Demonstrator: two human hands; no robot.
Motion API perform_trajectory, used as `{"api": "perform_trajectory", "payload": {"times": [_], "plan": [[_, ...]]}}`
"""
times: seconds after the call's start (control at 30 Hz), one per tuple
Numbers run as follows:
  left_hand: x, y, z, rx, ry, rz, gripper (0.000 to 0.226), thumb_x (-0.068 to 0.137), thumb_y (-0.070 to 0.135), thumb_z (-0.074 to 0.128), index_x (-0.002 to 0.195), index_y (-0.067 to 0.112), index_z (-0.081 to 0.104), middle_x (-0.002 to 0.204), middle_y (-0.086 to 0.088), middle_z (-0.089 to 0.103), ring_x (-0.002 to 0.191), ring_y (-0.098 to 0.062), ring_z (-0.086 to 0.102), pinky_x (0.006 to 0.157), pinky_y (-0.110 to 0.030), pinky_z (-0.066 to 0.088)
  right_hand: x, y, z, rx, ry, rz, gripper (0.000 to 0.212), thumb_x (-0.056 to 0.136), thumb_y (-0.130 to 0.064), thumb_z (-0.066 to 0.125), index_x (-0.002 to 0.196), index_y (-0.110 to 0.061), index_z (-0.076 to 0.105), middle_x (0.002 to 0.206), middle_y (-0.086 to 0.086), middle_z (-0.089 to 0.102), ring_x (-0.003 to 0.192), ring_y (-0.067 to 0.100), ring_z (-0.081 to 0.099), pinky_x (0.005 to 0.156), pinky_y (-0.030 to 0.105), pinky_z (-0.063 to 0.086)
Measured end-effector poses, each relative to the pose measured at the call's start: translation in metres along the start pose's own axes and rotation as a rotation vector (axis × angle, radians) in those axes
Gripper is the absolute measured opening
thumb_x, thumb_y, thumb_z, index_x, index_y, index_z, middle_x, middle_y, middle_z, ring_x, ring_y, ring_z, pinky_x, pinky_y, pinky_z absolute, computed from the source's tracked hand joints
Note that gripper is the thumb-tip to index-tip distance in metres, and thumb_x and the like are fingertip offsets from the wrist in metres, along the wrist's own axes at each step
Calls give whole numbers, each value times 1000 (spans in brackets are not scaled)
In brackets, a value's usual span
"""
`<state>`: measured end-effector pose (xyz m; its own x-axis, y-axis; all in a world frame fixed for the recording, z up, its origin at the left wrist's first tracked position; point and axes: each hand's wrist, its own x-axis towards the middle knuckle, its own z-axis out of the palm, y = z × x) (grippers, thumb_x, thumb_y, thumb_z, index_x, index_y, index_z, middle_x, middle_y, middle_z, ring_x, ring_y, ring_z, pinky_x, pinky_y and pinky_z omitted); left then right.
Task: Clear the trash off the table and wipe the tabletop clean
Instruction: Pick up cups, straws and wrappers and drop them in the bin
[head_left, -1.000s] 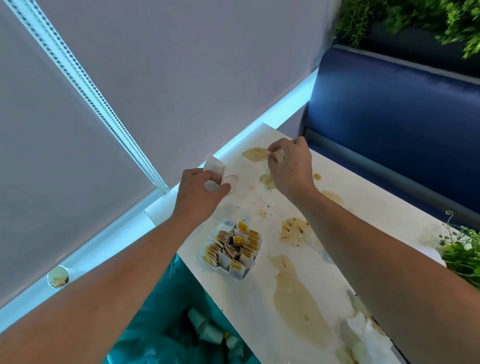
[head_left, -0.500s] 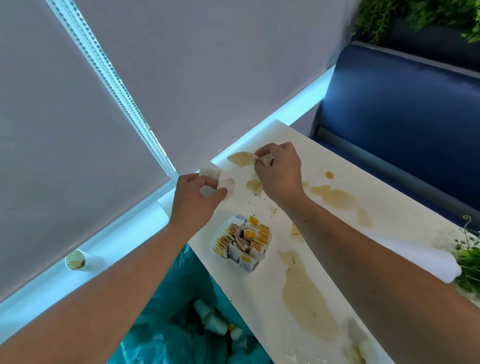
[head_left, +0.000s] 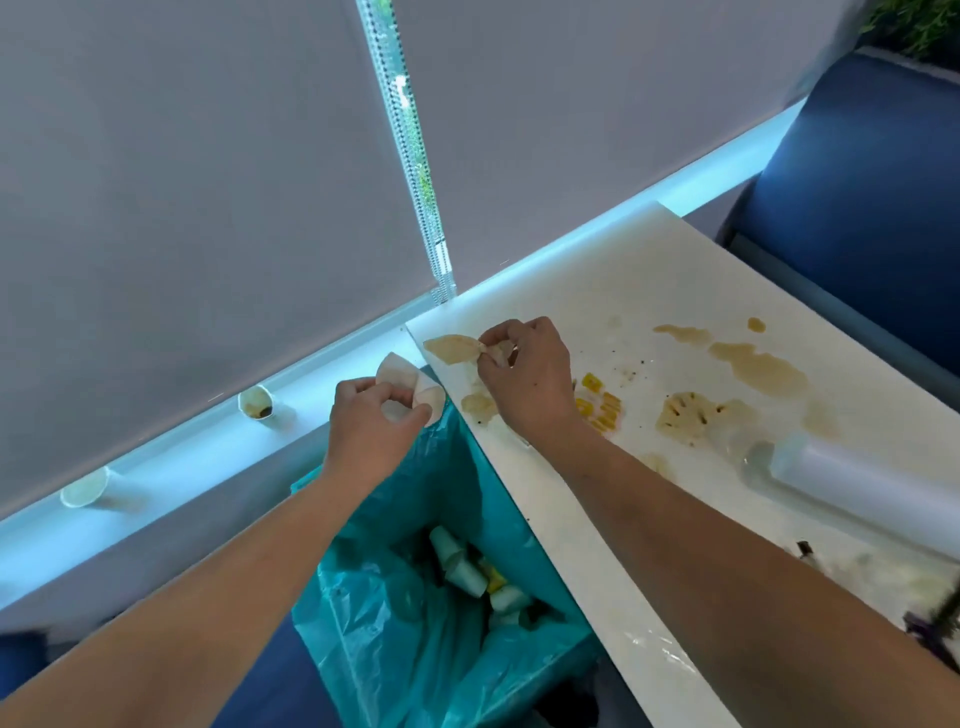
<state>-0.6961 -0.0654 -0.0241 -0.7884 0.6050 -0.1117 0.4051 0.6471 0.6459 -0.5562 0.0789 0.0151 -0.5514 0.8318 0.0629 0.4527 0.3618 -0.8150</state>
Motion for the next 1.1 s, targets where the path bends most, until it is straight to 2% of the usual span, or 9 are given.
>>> {"api": "perform_trajectory", "payload": {"times": [0.2, 0.37, 0.5, 0.6, 0.7, 0.77, 0.83, 0.97, 1.1], "plan": [[-29, -55, -6, 50, -52, -110, 14, 78, 45, 76, 87, 36, 70, 119, 2, 43, 108, -12, 48, 102, -30, 40, -49, 10, 50, -45, -117, 3, 19, 90, -18, 66, 109, -18, 70, 105, -1, 43, 73, -3, 42, 69, 10, 29], [-49, -79, -4, 119, -113, -142, 14, 79, 43, 76, 87, 34, 71, 120, -3, 50, 112, -19, 52, 104, -35, 42, -83, 28, 76, -23, -172, 66, 16, 90, -19, 71, 106, -20, 69, 105, -2, 43, 79, -5, 45, 66, -3, 35], [-57, -87, -2, 139, -144, -155, 11, 78, 42, 76, 83, 37, 68, 120, -3, 51, 114, -21, 53, 104, -34, 42, -100, 38, 86, -49, -197, 109, 21, 90, -22, 74, 110, -22, 67, 101, -5, 41, 80, -1, 47, 64, 0, 39], [-63, -92, 0, 162, -187, -164, 14, 76, 41, 79, 82, 39, 66, 118, -2, 50, 110, -19, 53, 94, -30, 41, -109, 44, 89, -121, -324, 114, 35, 88, -27, 78, 119, -21, 65, 96, -11, 37, 92, 10, 52, 74, 10, 42], [-66, -97, 3, 219, -291, -170, 29, 75, 45, 83, 97, 33, 67, 119, 0, 46, 99, -16, 51, 80, -27, 40, -115, 52, 88, -181, -537, 226, 67, 80, -35, 83, 139, -27, 52, 122, 2, 42, 112, 23, 54, 91, 26, 47], [-67, -99, 4, 257, -342, -155, 34, 79, 45, 82, 105, 32, 65, 119, 1, 45, 93, -13, 49, 65, -20, 36, -118, 57, 87, -271, -678, 240, 77, 82, -34, 81, 148, -29, 43, 134, 7, 40, 119, 26, 53, 90, 29, 44], [-67, -99, 5, 259, -346, -132, 32, 81, 43, 81, 106, 33, 64, 119, 1, 46, 94, -13, 47, 67, -19, 34, -121, 60, 85, -307, -713, 210, 71, 87, -30, 75, 149, -28, 42, 138, 9, 40, 120, 26, 52, 86, 28, 42], [-65, -88, 6, 233, -290, -72, 25, 82, 42, 80, 100, 36, 64, 116, 0, 50, 97, -15, 49, 85, -28, 35, -121, 59, 74, -278, -584, 148, 46, 93, -27, 68, 137, -23, 57, 135, 9, 50, 125, 25, 51, 103, 34, 43], [-61, -66, 10, 180, -229, 12, 21, 82, 40, 79, 95, 39, 63, 111, 0, 56, 103, -20, 59, 95, -36, 45, -113, 52, 57, -153, -422, 135, 25, 91, -20, 66, 116, -15, 69, 113, 5, 65, 101, 19, 61, 85, 26, 46]]}}
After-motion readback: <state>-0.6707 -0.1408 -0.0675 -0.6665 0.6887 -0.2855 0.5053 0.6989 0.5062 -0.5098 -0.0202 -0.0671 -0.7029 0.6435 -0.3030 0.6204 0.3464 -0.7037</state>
